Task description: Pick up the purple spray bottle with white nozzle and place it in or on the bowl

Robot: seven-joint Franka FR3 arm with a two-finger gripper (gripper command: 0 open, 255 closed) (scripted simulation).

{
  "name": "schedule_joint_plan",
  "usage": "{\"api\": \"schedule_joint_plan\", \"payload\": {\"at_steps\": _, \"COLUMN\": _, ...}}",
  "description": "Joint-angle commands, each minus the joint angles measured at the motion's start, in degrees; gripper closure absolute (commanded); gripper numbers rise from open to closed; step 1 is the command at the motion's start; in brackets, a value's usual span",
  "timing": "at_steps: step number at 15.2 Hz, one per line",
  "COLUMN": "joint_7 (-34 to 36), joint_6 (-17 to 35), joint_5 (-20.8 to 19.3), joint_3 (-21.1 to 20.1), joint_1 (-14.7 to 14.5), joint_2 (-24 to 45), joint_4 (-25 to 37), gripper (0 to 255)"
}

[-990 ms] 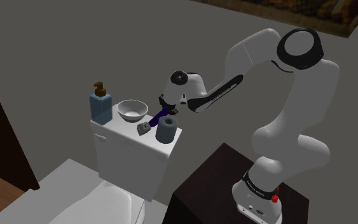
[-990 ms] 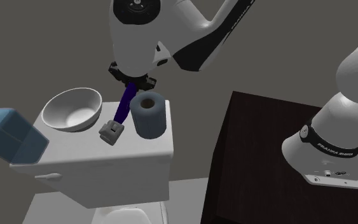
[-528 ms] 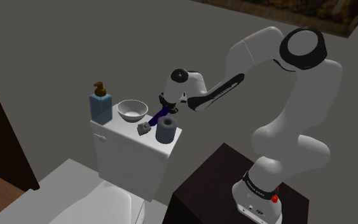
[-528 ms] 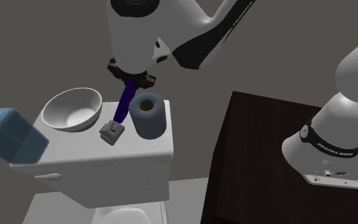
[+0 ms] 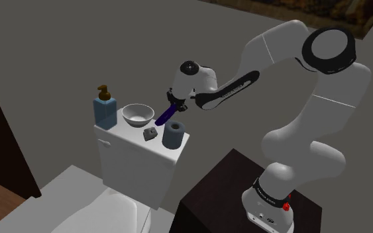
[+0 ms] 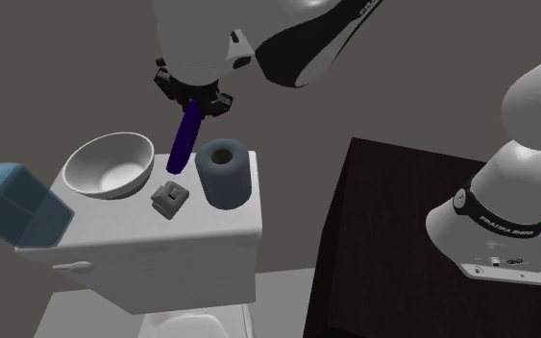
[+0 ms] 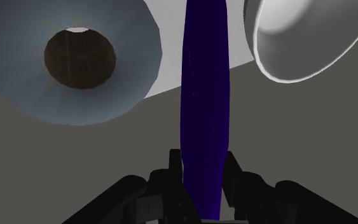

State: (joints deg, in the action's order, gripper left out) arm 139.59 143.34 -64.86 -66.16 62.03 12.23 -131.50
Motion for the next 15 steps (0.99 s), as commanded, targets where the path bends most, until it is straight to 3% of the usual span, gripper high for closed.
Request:
{"api": "schedule_joint_plan", "payload": {"at_steps": 1, "joint_7": -2.2, "joint_6": 0.8, "joint_5": 3.3, "joint_3": -1.8, "joint_1": 1.9, "joint_2": -2.3, "joint_4": -0.4, "gripper": 255}}
{"api": "schedule_joint_plan", "payload": {"at_steps": 5, "joint_7": -8.5, "joint_6": 2.7, "joint_5": 11.8, "joint_3": -5.7, "joint_1": 6.2, "joint_2": -7.7, "joint_4": -0.9, "gripper": 255}}
{"api": "schedule_joint_plan", "payload": {"at_steps": 8, "joint_7": -15.3, "joint_6": 5.0, "joint_5": 21.3, "joint_3": -7.6, "joint_1": 8.6, "joint_2": -13.5, "joint_4": -1.4, "gripper": 255}}
{"api": "schedule_joint_plan", "payload": {"at_steps": 11, "joint_7": -22.4, "joint_6": 6.1, "joint_5": 30.7, "joint_3": -5.0, "joint_1": 6.3, "joint_2": -18.7, "joint_4": -1.6, "gripper": 255}}
{"api": "schedule_joint_plan", "payload": {"at_steps": 15, "joint_7": -28.4, "joint_6": 5.1, "joint_5": 38.1, "joint_3": 0.0, "joint_1": 1.4, "joint_2": -22.2, "joint_4": -1.1, "gripper": 255}}
